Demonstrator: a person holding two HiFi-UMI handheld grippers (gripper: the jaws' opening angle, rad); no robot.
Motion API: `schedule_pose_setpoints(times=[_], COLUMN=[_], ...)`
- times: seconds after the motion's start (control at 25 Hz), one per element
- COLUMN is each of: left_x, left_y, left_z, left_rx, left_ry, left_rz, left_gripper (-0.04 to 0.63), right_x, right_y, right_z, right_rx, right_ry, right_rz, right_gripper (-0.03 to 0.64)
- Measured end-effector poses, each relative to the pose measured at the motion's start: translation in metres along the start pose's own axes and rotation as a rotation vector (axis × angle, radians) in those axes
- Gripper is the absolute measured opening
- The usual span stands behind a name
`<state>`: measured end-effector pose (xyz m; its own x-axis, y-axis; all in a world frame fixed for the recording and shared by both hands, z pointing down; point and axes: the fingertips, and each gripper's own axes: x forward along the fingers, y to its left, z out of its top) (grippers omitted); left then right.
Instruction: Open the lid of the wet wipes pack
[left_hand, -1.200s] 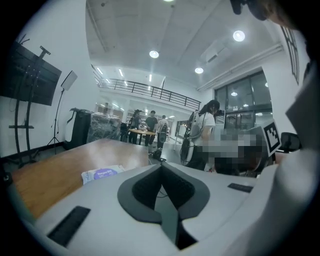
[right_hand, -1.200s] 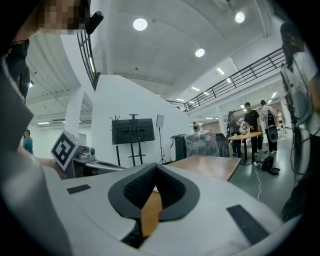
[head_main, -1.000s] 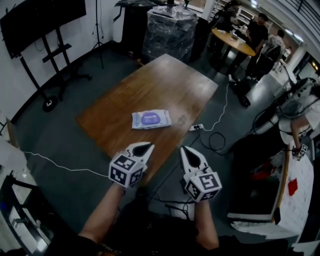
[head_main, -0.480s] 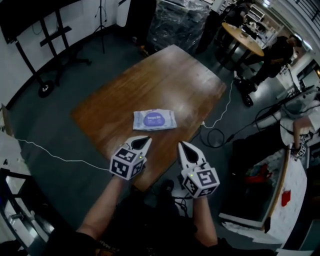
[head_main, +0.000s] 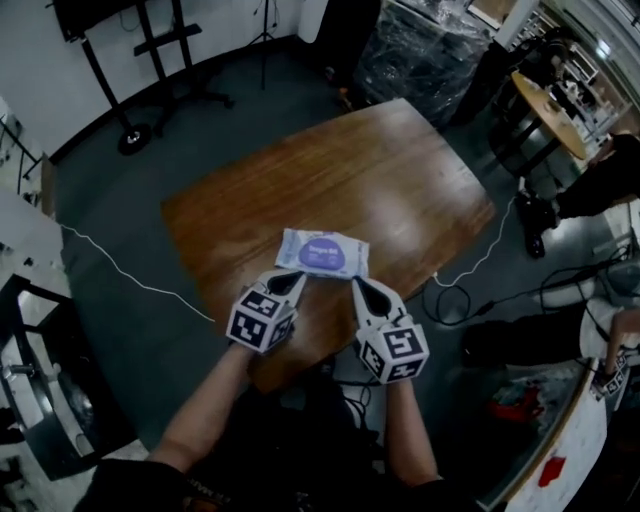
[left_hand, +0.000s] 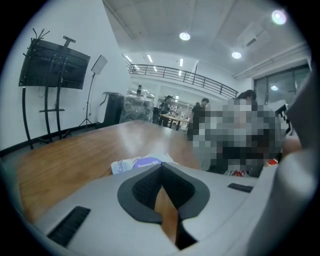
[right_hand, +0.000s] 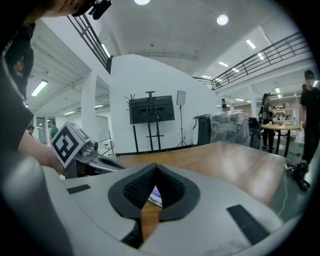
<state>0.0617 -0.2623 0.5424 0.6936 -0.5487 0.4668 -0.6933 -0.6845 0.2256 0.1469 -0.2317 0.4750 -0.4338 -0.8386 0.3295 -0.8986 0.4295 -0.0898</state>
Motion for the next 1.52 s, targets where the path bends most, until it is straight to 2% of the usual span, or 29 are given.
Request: schedule_pose_setpoints(times=[0.16,0.48,0.6,0.68,0.8,1.04,1.28,1.52], left_x=[0.016,0.033,0.041,0.047,0.054,0.055,0.059,0.064], left_y=[0.019,0.044,0.051,0.056,0.062,0.076,0.080,0.082], left_z=[-0.009,-0.031,-0.036,-0.042,-0.048,-0.052,-0.060,-0.066], left_rx=[-0.019,-0.058,-0.068,-0.071,-0.095,-0.134,-0.163,-0.174], left_ry=[0.024,0.096,0.120,0.143,0.162,0.184,0.211,0.235], left_rz=[0.097,0.218,0.237,0.252,0.277,0.318,0.314,0.304], left_gripper=[-0.005,-0.005,-0.005,-0.005,-0.005,-0.005,-0.005,-0.005], right_x=[0.031,0.079,0.092,0.101,0.112,0.130,0.139,0.145], right_y=[-0.008,-0.016,-0.013,-0.012,-0.013,-0.007,-0.003,-0.004], right_z=[-0.014,-0.047,-0.058,-0.064,-0.077,-0.089,-0.088,-0.092], right_rx=[-0.058,-0.164,-0.239,-0.312,-0.428,-0.597,-0.674,-0.706], right_ry=[0.040,0.168,0.217,0.249,0.288,0.325,0.340,0.355], right_rz=[0.095,0.273,0.331,0.339,0.351,0.418,0.476,0.537], right_gripper=[0.012,0.016,0.119,0.180,0.221,0.275,0.289,0.307])
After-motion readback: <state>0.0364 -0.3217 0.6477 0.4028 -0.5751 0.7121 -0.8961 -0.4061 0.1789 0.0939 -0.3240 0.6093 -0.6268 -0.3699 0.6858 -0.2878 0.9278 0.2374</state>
